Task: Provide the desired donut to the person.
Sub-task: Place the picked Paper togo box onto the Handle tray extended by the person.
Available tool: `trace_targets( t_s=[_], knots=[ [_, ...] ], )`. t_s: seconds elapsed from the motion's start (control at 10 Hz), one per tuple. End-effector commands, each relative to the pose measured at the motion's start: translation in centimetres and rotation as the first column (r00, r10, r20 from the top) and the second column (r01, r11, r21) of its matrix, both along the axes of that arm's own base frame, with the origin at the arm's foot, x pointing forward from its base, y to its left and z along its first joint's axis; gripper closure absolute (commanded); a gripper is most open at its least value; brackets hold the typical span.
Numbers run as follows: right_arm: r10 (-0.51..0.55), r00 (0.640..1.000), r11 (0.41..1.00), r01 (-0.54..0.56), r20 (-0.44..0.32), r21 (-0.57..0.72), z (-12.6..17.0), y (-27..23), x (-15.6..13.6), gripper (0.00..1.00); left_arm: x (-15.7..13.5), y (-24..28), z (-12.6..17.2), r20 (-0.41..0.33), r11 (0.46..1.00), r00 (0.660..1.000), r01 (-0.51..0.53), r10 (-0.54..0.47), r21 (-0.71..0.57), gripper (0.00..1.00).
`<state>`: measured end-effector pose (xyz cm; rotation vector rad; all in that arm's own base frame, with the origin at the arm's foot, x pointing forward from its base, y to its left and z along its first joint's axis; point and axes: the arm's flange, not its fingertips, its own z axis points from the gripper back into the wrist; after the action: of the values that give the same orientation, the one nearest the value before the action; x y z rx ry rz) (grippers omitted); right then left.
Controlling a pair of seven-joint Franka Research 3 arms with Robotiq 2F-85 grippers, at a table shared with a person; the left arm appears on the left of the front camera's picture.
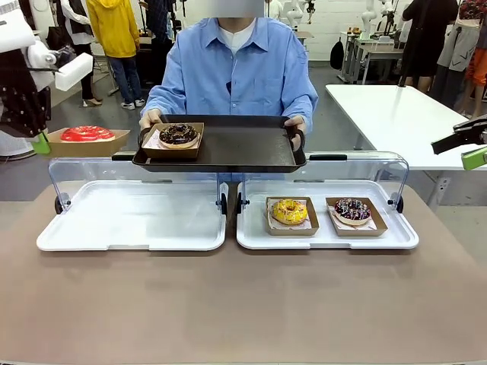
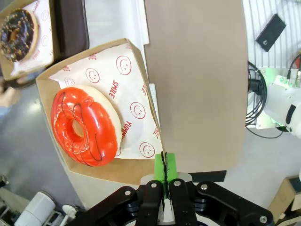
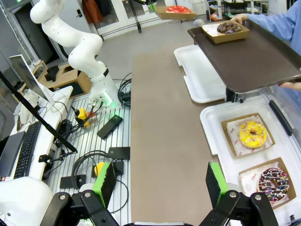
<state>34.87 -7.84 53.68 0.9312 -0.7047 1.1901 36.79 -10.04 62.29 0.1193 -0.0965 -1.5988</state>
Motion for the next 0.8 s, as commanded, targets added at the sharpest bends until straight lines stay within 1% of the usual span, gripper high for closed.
trace_targets(
  t_s=[0.0, 0.1, 0.2, 0.3, 0.4, 0.5, 0.7],
  knots=[
    [0.010, 1.000, 1.000, -0.010, 0.013, 0.011, 0.0, -0.1, 0.0, 0.00, -1.1, -3.8, 2.9, 0.052, 0.990, 0.989, 0.138, -0.139, 0.017, 0.99],
    [0.010, 1.000, 1.000, -0.010, 0.013, 0.011, 0.0, -0.1, 0.0, 0.00, -2.0, -6.8, 3.7, 0.065, 0.970, 0.969, 0.234, -0.238, 0.063, 0.99],
    [0.010, 1.000, 1.000, -0.010, 0.013, 0.011, 0.0, -0.1, 0.0, 0.00, -2.2, -9.7, 3.7, 0.052, 0.952, 0.953, 0.294, -0.298, 0.082, 0.99],
    [0.010, 1.000, 1.000, -0.010, 0.013, 0.011, 0.0, -0.1, 0.0, 0.00, -1.7, -12.4, 3.3, 0.037, 0.935, 0.937, 0.343, -0.347, 0.091, 0.99],
    [0.010, 1.000, 1.000, -0.010, 0.013, 0.011, 0.0, -0.1, 0.0, 0.00, -0.5, -14.9, 2.8, 0.024, 0.926, 0.927, 0.373, -0.375, 0.067, 0.99],
    [0.010, 1.000, 1.000, -0.010, 0.013, 0.011, 0.0, -0.1, 0.0, 0.00, 0.5, -17.5, 2.1, 0.038, 0.920, 0.920, 0.388, -0.390, 0.043, 0.99],
    [0.010, 1.000, 1.000, -0.010, 0.013, 0.011, 0.0, -0.1, 0.0, 0.00, 3.0, -21.6, 1.7, 0.085, 0.926, 0.922, 0.376, -0.377, 0.022, 0.99]
  ],
)
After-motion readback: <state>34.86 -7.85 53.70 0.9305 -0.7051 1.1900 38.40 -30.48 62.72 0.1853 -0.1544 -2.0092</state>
